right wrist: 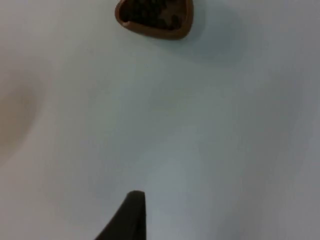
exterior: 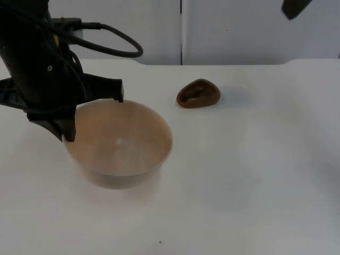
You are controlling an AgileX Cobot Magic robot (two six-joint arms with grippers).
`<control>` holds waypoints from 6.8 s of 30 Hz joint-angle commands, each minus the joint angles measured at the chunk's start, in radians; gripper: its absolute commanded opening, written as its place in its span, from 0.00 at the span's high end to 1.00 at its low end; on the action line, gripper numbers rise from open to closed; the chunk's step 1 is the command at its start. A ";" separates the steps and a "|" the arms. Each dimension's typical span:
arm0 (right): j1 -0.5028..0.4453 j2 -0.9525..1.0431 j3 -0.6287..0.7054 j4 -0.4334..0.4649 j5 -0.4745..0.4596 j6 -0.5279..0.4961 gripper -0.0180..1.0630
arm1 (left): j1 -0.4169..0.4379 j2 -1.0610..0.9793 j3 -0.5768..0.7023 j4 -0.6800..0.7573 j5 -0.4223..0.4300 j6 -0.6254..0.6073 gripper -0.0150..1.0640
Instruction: Pick up the bowl with the left hand and pour the coffee beans from the cup into the bowl with the right hand.
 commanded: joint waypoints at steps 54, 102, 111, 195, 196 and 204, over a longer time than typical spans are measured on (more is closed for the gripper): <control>0.026 0.827 -0.680 0.101 -0.372 -0.226 0.10 | -0.005 -0.009 -0.002 0.005 -0.017 -0.011 0.99; 0.003 0.899 -0.680 0.105 -0.427 -0.172 0.32 | -0.005 -0.009 -0.002 -0.003 -0.024 -0.011 0.99; 0.003 0.899 -0.680 0.105 -0.425 -0.171 0.63 | -0.005 -0.009 -0.002 -0.003 -0.024 -0.011 0.99; 0.097 -0.066 0.148 -0.021 -0.150 -0.051 0.98 | -0.005 -0.009 -0.002 -0.020 -0.043 -0.011 0.99; 0.119 -0.066 0.154 -0.063 -0.146 -0.015 0.98 | -0.005 -0.009 -0.002 -0.020 -0.043 -0.011 0.99; 0.327 -0.060 0.161 -0.324 -0.240 0.201 0.98 | -0.005 -0.009 -0.002 -0.037 -0.043 -0.011 0.99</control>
